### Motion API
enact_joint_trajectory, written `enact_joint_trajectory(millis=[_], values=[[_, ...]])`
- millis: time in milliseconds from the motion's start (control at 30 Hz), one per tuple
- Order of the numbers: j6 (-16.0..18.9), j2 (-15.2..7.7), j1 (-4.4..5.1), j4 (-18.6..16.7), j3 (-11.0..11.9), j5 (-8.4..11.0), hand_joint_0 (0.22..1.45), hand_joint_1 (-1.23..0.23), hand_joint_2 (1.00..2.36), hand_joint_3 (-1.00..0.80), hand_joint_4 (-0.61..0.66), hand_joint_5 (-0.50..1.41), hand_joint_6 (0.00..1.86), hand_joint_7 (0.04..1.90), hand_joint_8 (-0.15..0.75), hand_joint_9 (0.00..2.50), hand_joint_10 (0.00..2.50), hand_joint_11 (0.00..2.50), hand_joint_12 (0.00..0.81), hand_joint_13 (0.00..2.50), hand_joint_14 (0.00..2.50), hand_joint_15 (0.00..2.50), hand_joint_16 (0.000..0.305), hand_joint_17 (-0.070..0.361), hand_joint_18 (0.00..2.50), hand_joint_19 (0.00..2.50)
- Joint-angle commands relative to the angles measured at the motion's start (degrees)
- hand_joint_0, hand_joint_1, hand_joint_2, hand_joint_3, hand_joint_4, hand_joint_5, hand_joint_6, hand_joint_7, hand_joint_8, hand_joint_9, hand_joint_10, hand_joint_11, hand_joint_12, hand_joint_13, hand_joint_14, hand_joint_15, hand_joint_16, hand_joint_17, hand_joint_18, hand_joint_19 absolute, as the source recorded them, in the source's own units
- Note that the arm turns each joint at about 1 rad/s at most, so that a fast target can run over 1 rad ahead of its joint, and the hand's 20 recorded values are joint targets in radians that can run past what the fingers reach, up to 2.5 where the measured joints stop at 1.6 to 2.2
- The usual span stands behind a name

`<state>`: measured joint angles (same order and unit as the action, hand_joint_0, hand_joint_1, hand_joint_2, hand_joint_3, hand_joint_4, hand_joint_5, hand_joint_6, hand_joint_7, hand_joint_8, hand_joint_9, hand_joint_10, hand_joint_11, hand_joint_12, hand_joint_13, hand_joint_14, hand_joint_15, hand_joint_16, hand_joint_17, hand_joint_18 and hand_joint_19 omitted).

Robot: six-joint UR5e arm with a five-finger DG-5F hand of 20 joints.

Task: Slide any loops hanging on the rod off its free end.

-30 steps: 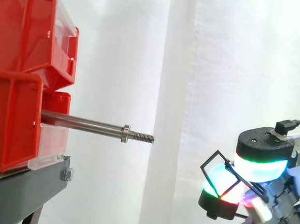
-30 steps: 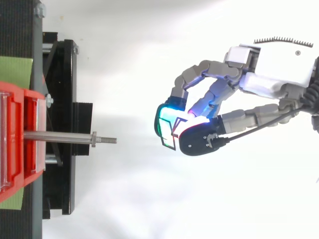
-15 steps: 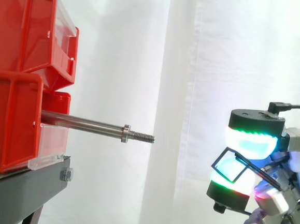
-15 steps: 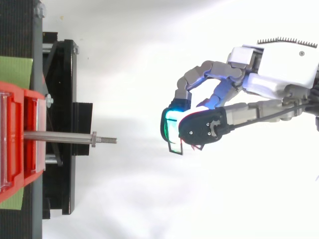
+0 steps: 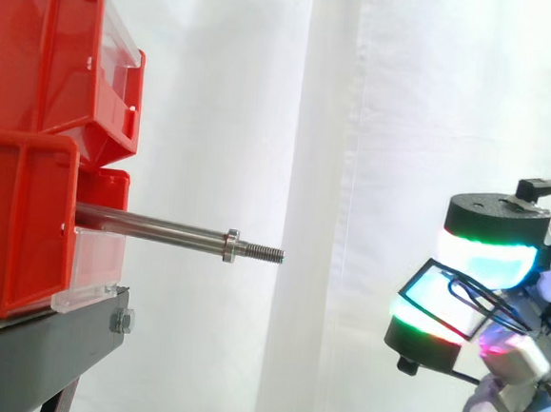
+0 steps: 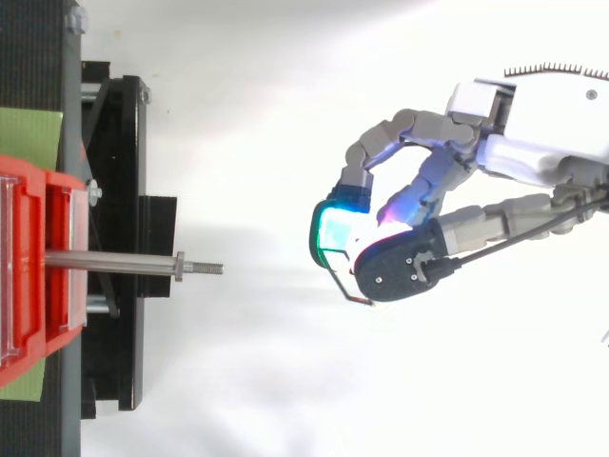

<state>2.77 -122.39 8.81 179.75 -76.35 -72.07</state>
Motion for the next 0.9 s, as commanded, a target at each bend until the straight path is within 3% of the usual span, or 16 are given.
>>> enact_joint_trajectory(millis=[0, 133, 167, 367, 433, 500, 767, 867], values=[[0.4, 0.0, 0.24, 1.6, 0.1, 0.09, 0.69, -0.76, 1.01, -0.41, -0.05, -0.16, 0.95, 0.97, 0.272, 1.23, 0.02, 0.73, 0.329, 0.93, 0.01, 0.33, 0.044, 0.1, 0.95, 0.58], [1.0, 0.0, 0.85, 2.6, 0.0, 2.46, 0.65, -0.72, 1.01, -0.43, 0.03, -0.13, 0.93, 1.0, 0.28, 1.33, 0.02, 0.74, 0.33, 0.96, 0.01, 0.34, 0.045, 0.101, 0.97, 0.62], [1.4, 0.0, 1.2, 2.6, 0.1, 3.87, 0.64, -0.71, 1.0, -0.43, 0.04, -0.13, 0.93, 1.01, 0.282, 1.33, 0.02, 0.73, 0.327, 0.97, 0.01, 0.34, 0.045, 0.101, 0.98, 0.62], [2.2, 0.0, 1.73, 3.8, 0.1, 4.22, 0.6, -0.66, 1.01, -0.38, 0.05, -0.11, 0.92, 1.08, 0.286, 1.43, 0.03, 0.75, 0.336, 1.02, 0.02, 0.38, 0.047, 0.107, 1.0, 0.67], [2.5, 0.0, 1.82, 4.1, 0.1, 4.22, 0.59, -0.5, 1.01, -0.34, 0.04, -0.09, 0.9, 1.14, 0.295, 1.47, 0.02, 0.74, 0.355, 1.05, 0.01, 0.39, 0.052, 0.117, 1.04, 0.66], [2.8, 0.0, 1.82, 4.5, 0.0, 4.22, 0.59, -0.48, 1.01, -0.32, 0.03, -0.09, 0.9, 1.14, 0.302, 1.49, 0.02, 0.74, 0.36, 1.07, 0.01, 0.39, 0.053, 0.12, 1.06, 0.66], [4.0, 0.0, 1.91, 4.6, 0.0, 4.31, 0.59, -0.64, 1.01, -0.18, 0.05, -0.1, 0.9, 1.08, 0.314, 1.37, 0.02, 0.72, 0.378, 1.06, 0.01, 0.38, 0.056, 0.127, 1.09, 0.58], [4.3, 0.0, 1.91, 4.8, 0.1, 4.31, 0.61, -0.79, 1.01, -0.13, 0.03, -0.12, 0.91, 1.08, 0.317, 1.32, 0.02, 0.74, 0.384, 1.02, 0.01, 0.38, 0.055, 0.124, 1.07, 0.56]])
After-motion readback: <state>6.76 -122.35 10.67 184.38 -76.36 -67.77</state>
